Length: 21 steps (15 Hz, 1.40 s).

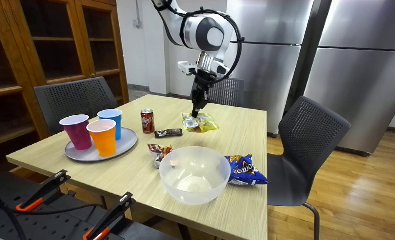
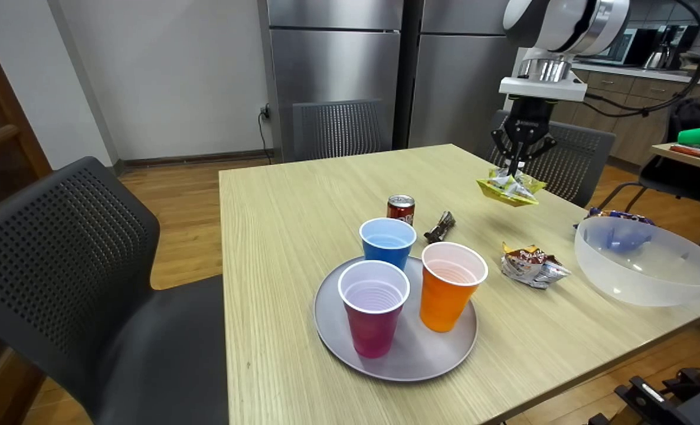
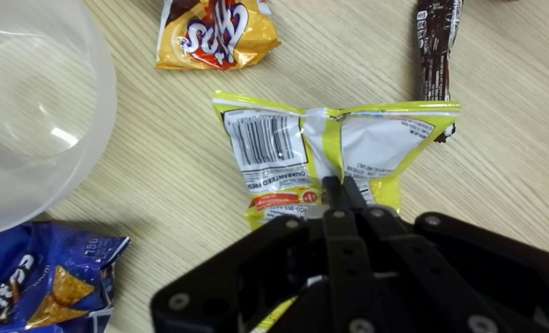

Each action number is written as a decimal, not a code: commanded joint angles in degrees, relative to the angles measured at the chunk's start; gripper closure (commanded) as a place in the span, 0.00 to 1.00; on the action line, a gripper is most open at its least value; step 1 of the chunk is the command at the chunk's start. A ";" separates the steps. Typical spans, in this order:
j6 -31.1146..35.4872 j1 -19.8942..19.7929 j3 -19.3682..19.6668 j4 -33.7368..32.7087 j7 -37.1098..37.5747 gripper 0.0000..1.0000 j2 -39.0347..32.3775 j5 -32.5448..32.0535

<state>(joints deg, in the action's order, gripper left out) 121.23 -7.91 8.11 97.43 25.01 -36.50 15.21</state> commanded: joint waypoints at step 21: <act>16.27 0.48 5.07 37.15 1.22 1.00 26.74 -5.09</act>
<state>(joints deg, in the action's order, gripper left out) 135.91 -7.47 12.59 130.27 24.82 -14.01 11.88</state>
